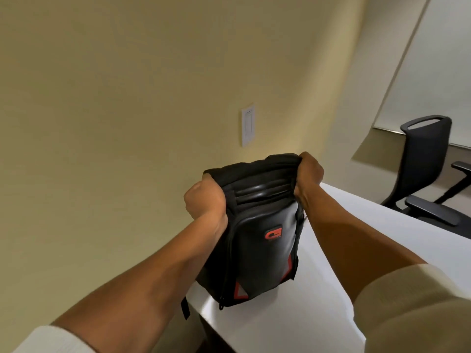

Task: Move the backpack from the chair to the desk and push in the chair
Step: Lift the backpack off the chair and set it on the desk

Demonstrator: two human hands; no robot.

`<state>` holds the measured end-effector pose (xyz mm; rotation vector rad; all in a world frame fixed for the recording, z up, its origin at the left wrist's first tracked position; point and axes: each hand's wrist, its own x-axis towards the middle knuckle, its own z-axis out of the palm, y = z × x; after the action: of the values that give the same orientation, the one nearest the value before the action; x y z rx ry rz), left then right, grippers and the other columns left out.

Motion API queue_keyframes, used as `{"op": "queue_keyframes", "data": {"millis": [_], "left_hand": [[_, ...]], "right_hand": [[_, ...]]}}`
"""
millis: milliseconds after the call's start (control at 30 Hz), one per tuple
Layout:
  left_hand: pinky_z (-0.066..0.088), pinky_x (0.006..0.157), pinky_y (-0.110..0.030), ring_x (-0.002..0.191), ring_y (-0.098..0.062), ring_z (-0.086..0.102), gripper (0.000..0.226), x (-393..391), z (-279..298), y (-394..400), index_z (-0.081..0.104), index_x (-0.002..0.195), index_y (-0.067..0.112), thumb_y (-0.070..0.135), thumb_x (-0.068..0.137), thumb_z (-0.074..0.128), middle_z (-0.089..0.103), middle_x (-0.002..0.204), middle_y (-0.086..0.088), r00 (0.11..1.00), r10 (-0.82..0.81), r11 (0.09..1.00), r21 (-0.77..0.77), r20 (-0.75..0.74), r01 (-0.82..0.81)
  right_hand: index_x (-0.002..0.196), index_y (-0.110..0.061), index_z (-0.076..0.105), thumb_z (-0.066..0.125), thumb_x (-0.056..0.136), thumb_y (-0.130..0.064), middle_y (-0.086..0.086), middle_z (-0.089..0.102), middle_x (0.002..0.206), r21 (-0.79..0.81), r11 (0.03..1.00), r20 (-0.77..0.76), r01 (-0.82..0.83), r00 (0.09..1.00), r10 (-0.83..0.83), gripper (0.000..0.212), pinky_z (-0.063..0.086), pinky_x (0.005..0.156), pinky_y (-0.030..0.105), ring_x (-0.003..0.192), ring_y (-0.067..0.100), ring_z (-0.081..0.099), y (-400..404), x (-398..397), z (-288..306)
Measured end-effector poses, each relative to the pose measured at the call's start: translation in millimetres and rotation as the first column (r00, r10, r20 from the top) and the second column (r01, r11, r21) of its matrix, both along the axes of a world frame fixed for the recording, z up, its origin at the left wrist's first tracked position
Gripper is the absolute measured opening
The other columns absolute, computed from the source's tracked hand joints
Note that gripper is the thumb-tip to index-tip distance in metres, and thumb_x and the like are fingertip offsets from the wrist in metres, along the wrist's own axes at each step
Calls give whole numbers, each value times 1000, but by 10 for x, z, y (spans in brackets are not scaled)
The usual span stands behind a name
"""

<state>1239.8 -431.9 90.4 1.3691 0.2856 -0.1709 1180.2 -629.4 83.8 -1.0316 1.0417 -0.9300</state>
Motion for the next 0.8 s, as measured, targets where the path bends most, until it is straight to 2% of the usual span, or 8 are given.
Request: {"op": "queue_keyframes", "data": {"millis": [133, 200, 300, 400, 533, 667, 800], "left_hand": [[38, 56, -32, 58, -19, 43, 27, 26, -111, -333, 47, 60, 16, 22, 84, 56, 47, 62, 0, 998, 45, 999, -16, -50, -46], [34, 51, -27, 55, -17, 38, 30, 40, -166, -476, 44, 61, 13, 18, 90, 52, 42, 61, -1, 997, 56, 998, 6, -50, -56], [30, 50, -30, 52, -15, 33, 35, -1, -279, -649, 41, 58, 13, 16, 91, 52, 38, 57, 0, 993, 90, 996, -1, -75, -91], [26, 53, -33, 53, -15, 30, 34, -48, -416, -781, 39, 57, 15, 13, 88, 54, 35, 55, 2, 985, 122, 990, -56, -121, -129], [26, 54, -34, 53, -14, 27, 38, 11, -476, -966, 34, 54, 17, 15, 87, 53, 32, 52, 5, 989, 110, 990, -75, -96, -117], [29, 51, -30, 46, -10, 29, 38, 69, -552, -1042, 38, 52, 17, 22, 88, 51, 32, 44, 11, 990, 140, 990, 19, -13, -140], [39, 60, -33, 55, -16, 39, 41, 56, -682, -953, 41, 50, 20, 31, 89, 44, 42, 50, 8, 994, 104, 990, 93, 46, -108]], "right_hand": [[69, -13, 61, 59, 72, -25, 6, 63, 75, 52, 992, 72, -115, 991, 111, 13, 49, 64, 38, 70, 23, 57, -383, 189, -124], [75, -13, 66, 64, 72, -28, 6, 67, 78, 67, 980, 109, -187, 978, 179, 15, 53, 70, 38, 74, 23, 62, -558, 285, -176], [81, -13, 70, 70, 72, -29, 7, 71, 81, 105, 952, 169, -288, 948, 268, 18, 56, 76, 40, 76, 25, 66, -768, 414, -270], [94, -9, 72, 72, 73, -29, 13, 73, 98, 143, 928, 165, -343, 933, 320, 29, 56, 87, 44, 89, 29, 68, -919, 493, -423], [100, -14, 70, 63, 80, -38, 10, 71, 108, 100, 939, 73, -328, 944, 322, 32, 52, 95, 47, 105, 30, 65, -1046, 537, -576], [104, -20, 65, 51, 87, -48, 6, 67, 110, 43, 948, -5, -314, 949, 314, 35, 50, 93, 44, 101, 23, 62, -1046, 590, -629], [104, -20, 61, 38, 91, -53, 7, 65, 111, -18, 945, -102, -327, 941, 324, 43, 46, 96, 47, 100, 22, 60, -957, 563, -665]]}}
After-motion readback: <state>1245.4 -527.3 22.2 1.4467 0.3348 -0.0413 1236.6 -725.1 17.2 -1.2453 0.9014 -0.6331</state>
